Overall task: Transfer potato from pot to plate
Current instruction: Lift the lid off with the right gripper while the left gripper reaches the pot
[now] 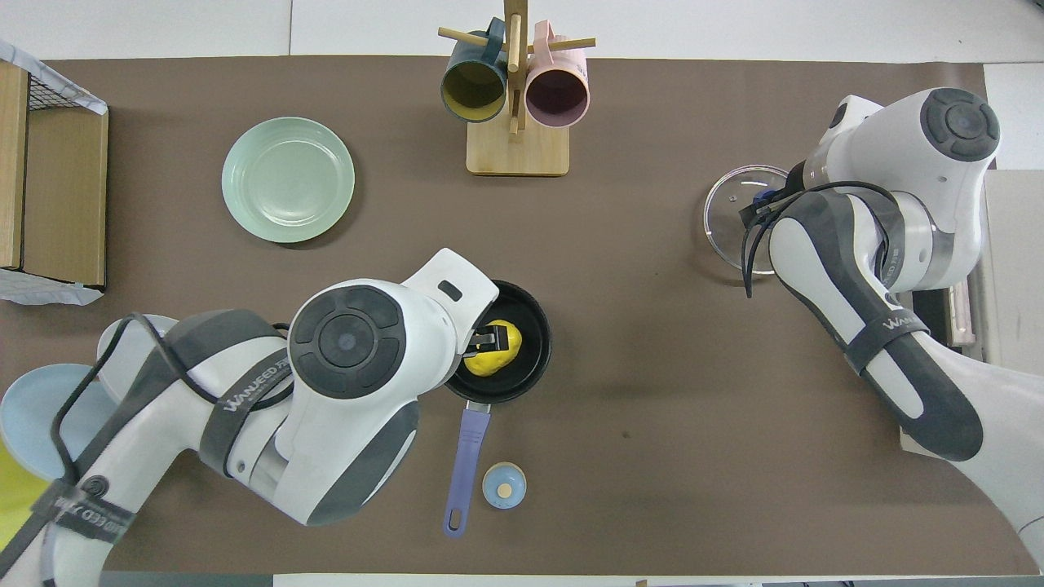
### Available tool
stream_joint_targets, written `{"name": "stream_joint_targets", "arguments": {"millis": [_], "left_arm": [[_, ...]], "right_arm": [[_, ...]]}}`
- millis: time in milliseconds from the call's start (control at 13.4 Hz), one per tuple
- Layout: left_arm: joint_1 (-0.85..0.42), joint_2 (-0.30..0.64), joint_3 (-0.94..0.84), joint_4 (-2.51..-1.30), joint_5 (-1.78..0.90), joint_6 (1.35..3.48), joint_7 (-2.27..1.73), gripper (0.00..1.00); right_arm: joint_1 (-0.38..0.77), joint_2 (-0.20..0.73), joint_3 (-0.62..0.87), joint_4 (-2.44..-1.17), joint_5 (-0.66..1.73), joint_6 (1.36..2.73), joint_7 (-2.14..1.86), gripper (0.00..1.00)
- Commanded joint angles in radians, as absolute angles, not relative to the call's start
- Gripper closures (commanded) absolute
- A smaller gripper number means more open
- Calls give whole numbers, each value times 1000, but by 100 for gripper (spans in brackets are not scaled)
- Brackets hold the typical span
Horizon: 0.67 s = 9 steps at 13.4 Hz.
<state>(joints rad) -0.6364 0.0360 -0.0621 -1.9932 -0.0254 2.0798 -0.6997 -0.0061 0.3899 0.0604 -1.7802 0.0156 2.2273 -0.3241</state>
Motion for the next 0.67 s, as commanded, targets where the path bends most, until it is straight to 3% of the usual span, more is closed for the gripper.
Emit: {"name": "stream_joint_targets", "arguments": {"millis": [0, 149, 224, 298, 447, 596], "left_arm": [[-670, 106, -41, -1993, -2, 2161, -735, 0], [-670, 145, -41, -1994, -2, 2207, -739, 0], [-670, 162, -41, -2002, -2, 2233, -739, 0], [-672, 167, -41, -2016, -2, 2253, -741, 0], [-673, 190, -41, -2026, -2, 2282, -742, 0], [-689, 230, -41, -2026, 40, 2324, -784, 0]], "right_arm": [[-17, 387, 75, -1790, 35, 2255, -344, 62], [-17, 385, 75, -1827, 35, 2289, -345, 61], [-15, 382, 75, -1844, 35, 2308, -344, 56], [-14, 382, 77, -1851, 35, 2324, -339, 44], [-9, 383, 77, -1847, 35, 2324, -319, 0], [-14, 376, 77, -1835, 37, 2300, -318, 0]]}}
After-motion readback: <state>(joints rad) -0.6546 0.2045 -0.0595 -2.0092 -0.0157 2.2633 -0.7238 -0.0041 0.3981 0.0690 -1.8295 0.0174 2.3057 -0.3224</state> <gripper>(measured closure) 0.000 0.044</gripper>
